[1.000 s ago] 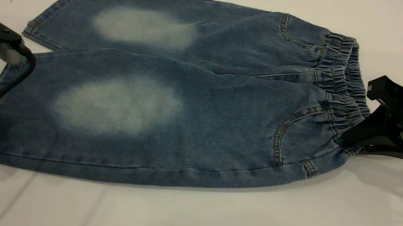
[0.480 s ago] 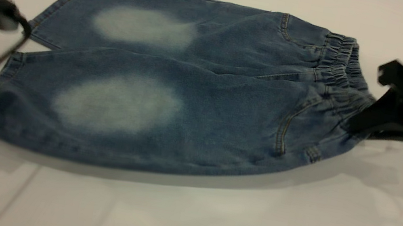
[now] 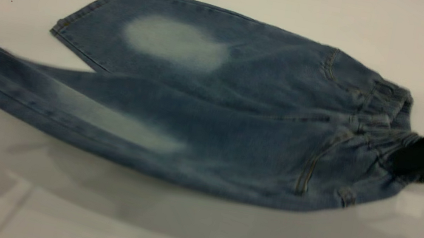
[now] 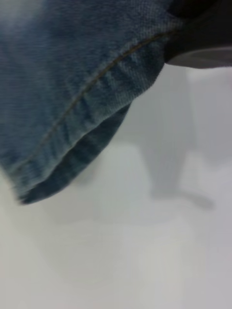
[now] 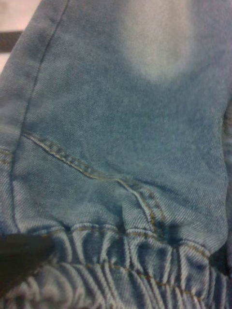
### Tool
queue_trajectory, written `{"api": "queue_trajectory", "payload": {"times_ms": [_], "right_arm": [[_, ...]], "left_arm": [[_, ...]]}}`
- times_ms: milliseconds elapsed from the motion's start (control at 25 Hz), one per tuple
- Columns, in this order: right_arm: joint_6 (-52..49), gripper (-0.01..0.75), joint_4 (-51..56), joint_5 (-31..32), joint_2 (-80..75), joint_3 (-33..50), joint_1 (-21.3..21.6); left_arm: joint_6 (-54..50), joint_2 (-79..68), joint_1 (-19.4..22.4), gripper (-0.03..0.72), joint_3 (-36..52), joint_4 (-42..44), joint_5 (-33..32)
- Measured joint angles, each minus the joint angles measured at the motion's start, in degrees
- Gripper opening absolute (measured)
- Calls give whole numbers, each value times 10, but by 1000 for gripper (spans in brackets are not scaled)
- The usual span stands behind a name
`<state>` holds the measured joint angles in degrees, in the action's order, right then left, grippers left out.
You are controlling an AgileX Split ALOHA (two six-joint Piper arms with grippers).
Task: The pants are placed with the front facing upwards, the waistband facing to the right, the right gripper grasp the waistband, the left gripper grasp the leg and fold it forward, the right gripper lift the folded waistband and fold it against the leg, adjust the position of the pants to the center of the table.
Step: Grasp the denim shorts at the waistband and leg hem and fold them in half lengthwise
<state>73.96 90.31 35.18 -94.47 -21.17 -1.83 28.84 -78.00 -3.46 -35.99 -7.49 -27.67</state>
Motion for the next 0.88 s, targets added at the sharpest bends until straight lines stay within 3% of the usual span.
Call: {"api": "queue_trajectory", "payload": {"times_ms": [160,440,880], "right_arm": [[-74,40,-28,11,26,-3,0],[-173,40,-32,15,22,-71,0],[-267,40,-13,4,-112,-203,0]], "left_arm": [[-55,37,0,50,0,22,15],[-139,-17,0,50,-24,82,147],[-144,-261,-4,50,-231,84,167]]}}
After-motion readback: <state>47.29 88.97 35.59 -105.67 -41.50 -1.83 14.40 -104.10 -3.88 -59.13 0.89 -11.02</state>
